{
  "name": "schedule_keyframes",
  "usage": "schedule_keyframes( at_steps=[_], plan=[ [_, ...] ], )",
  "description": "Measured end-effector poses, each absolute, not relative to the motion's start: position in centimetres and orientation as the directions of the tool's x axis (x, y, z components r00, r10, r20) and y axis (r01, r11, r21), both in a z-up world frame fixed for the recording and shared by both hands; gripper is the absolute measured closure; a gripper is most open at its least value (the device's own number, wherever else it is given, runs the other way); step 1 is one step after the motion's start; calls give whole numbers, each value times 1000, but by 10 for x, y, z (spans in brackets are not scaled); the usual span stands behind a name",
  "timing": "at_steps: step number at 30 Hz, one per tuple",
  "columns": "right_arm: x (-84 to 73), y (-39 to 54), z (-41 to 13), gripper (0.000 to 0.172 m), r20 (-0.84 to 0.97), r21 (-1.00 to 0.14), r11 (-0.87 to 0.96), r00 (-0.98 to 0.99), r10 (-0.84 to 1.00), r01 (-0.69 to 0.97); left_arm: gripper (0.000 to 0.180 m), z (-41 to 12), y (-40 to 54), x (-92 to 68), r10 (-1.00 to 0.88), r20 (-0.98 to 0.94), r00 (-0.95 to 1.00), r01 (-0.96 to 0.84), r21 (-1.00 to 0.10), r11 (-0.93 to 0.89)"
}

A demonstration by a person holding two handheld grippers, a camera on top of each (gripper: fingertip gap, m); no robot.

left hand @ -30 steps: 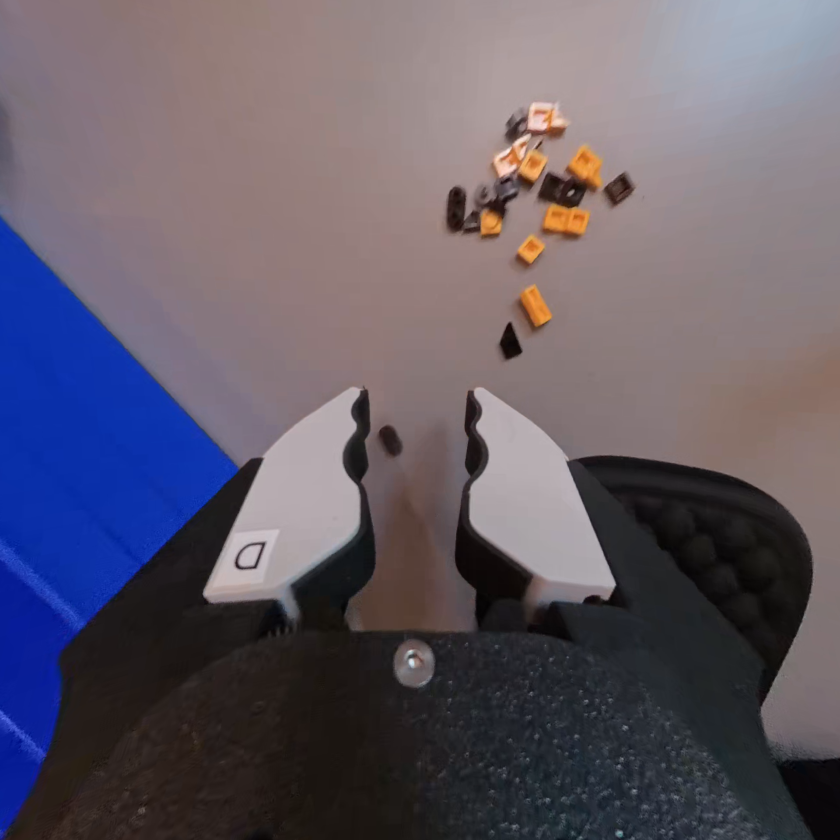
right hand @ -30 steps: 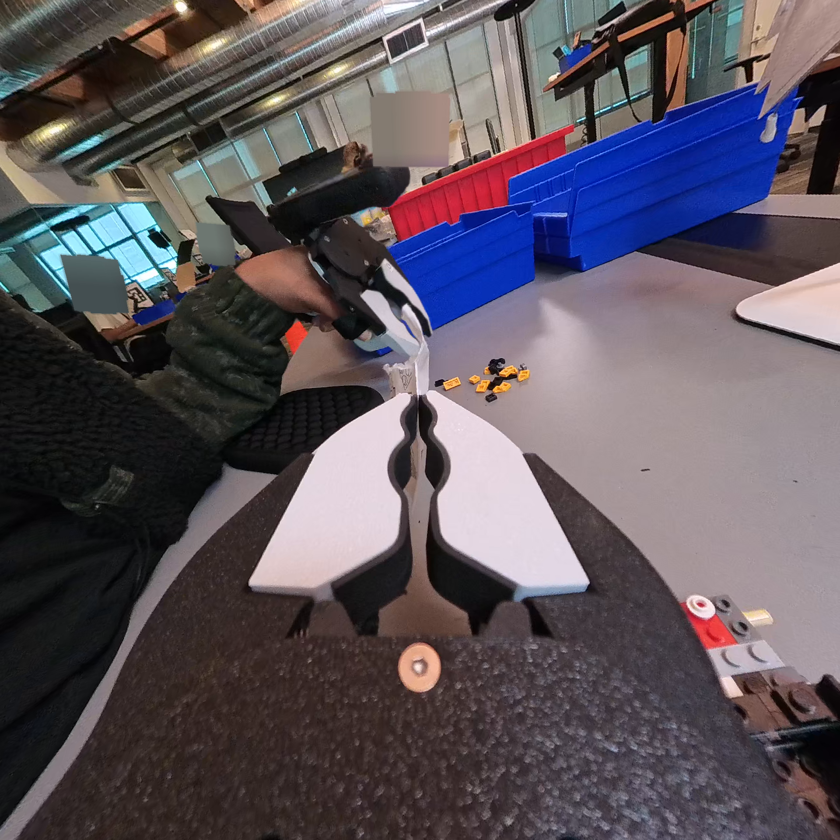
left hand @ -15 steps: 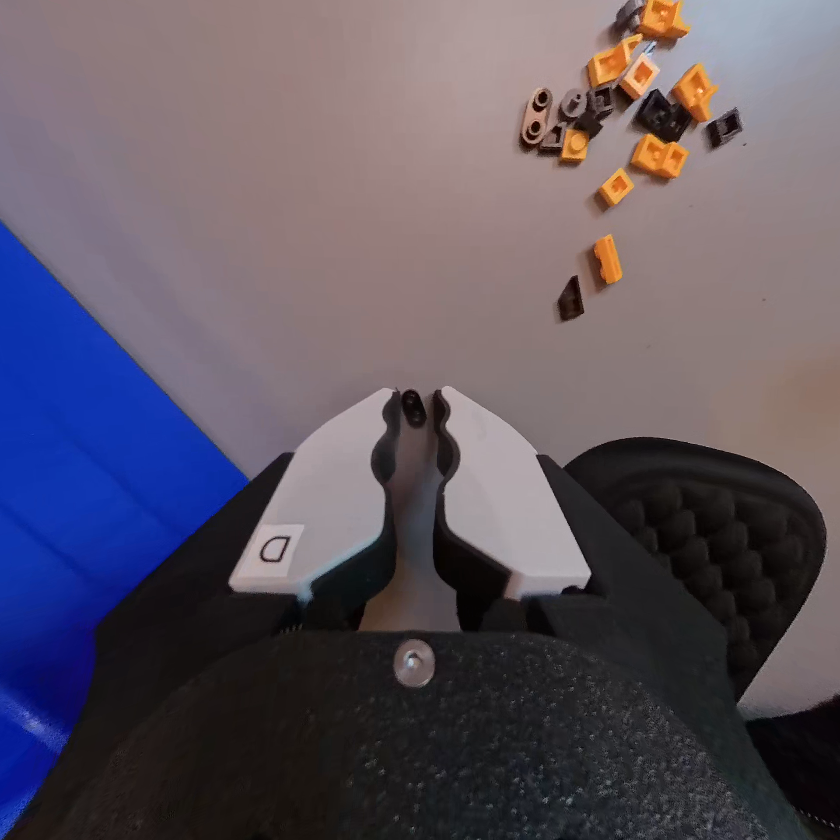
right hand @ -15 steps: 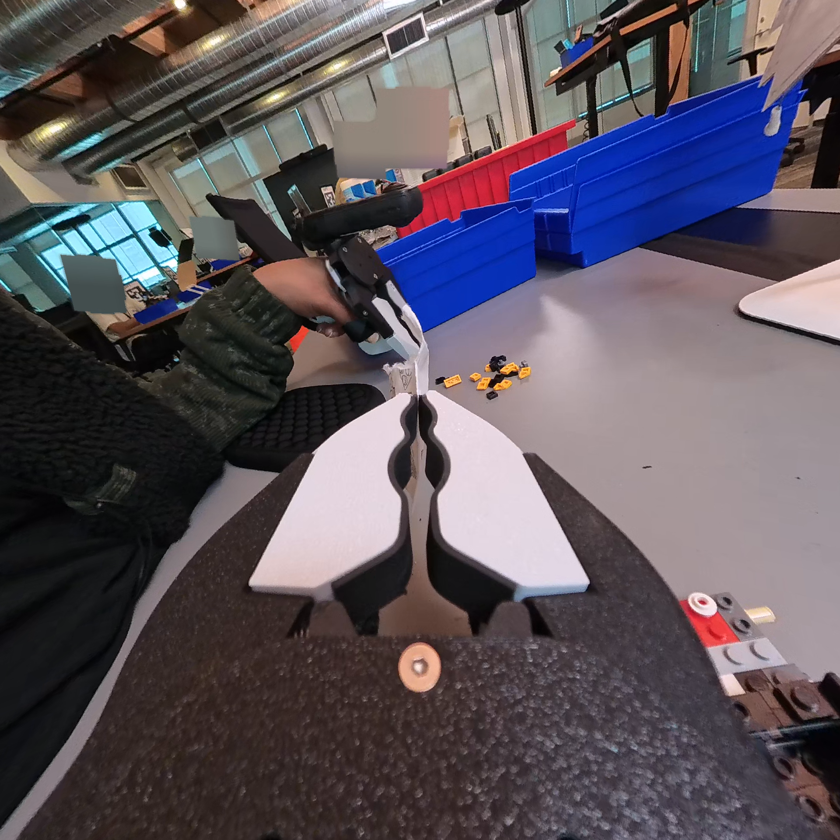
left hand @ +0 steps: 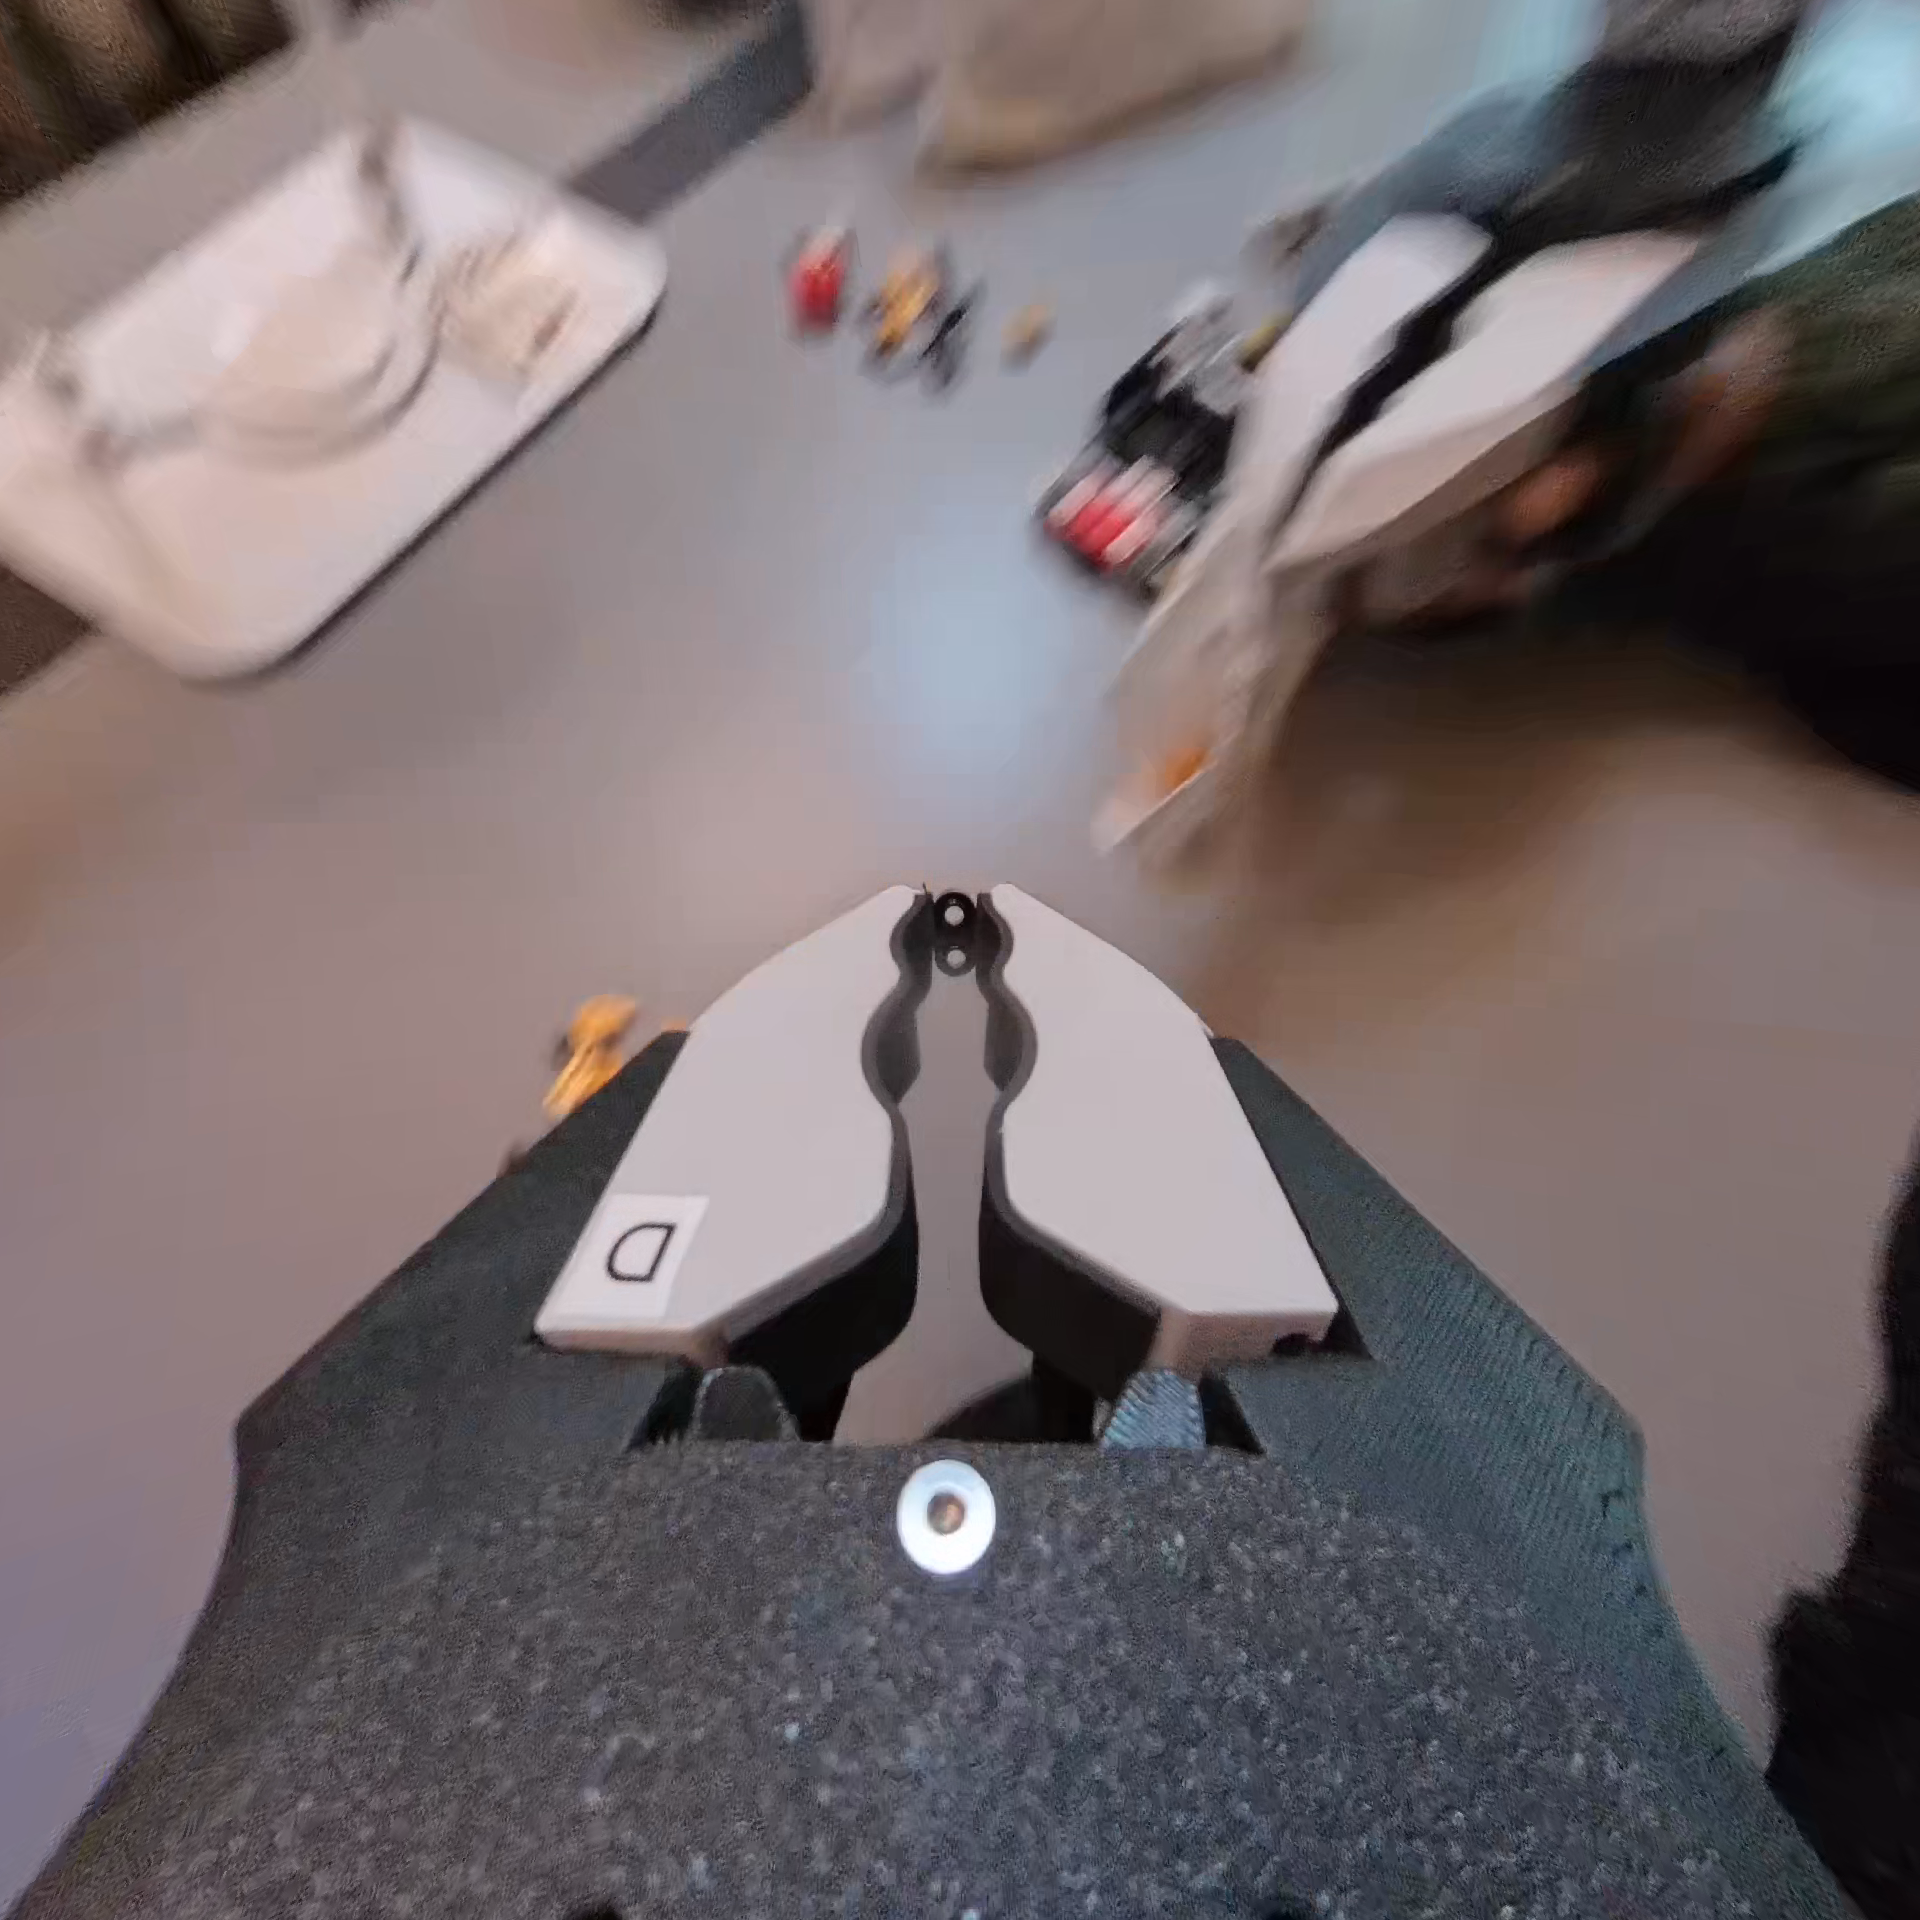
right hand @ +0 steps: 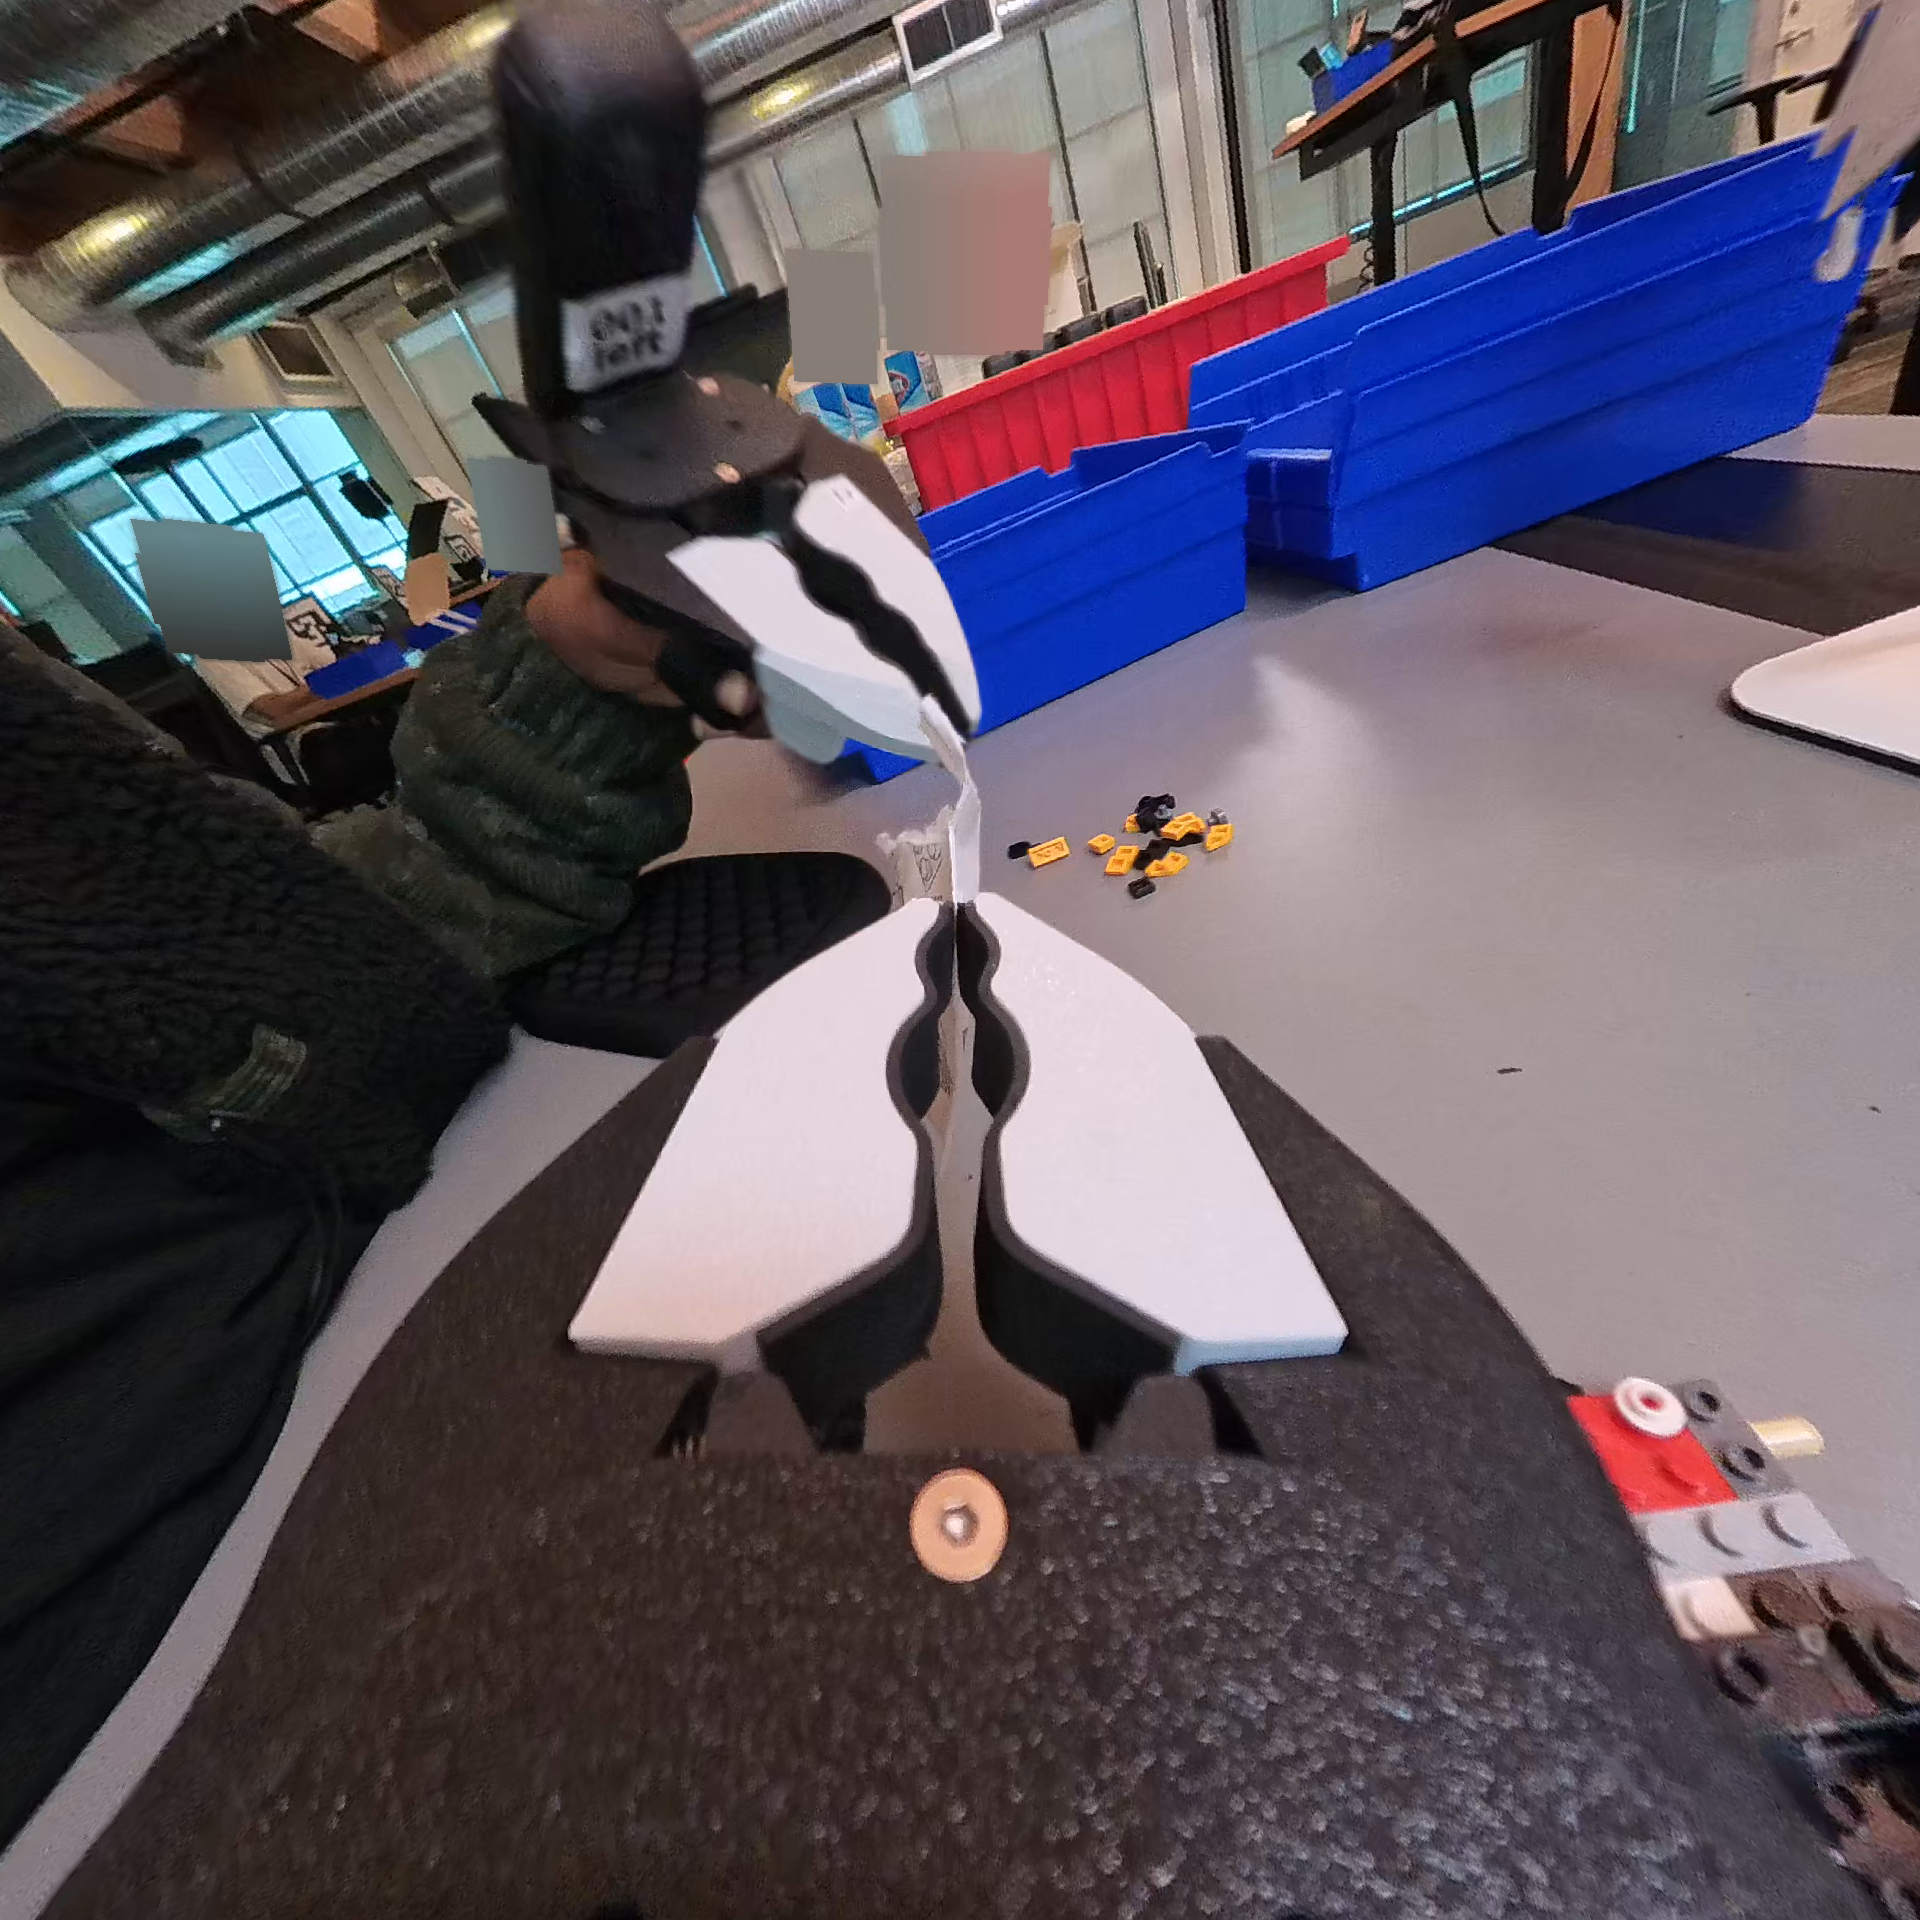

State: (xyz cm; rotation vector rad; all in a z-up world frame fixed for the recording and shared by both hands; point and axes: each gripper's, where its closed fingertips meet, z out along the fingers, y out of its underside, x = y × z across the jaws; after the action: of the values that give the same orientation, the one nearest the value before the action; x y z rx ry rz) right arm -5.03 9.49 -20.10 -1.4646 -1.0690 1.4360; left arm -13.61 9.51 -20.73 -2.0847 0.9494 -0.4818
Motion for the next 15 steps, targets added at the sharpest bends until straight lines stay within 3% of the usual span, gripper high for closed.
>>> schedule_keyframes(
  at_steps=[1,4,11,15],
  plan=[
    [-51,93,-201,172,-315,-949,-315,-10,949,37,173,-196,91,-116,-802,18,597,-450,-820,-354],
    [-53,89,-200,172,-307,-951,-306,-30,951,39,173,-190,85,-85,-852,-22,522,-466,-845,-264],
    [-51,87,-194,172,-304,-953,-303,-44,952,13,161,-189,78,-72,-887,65,456,-406,-873,-272],
    [-49,90,-192,172,-306,-952,-306,-33,951,0,162,-162,98,-102,-825,42,563,-271,-934,-232]
  ],
)
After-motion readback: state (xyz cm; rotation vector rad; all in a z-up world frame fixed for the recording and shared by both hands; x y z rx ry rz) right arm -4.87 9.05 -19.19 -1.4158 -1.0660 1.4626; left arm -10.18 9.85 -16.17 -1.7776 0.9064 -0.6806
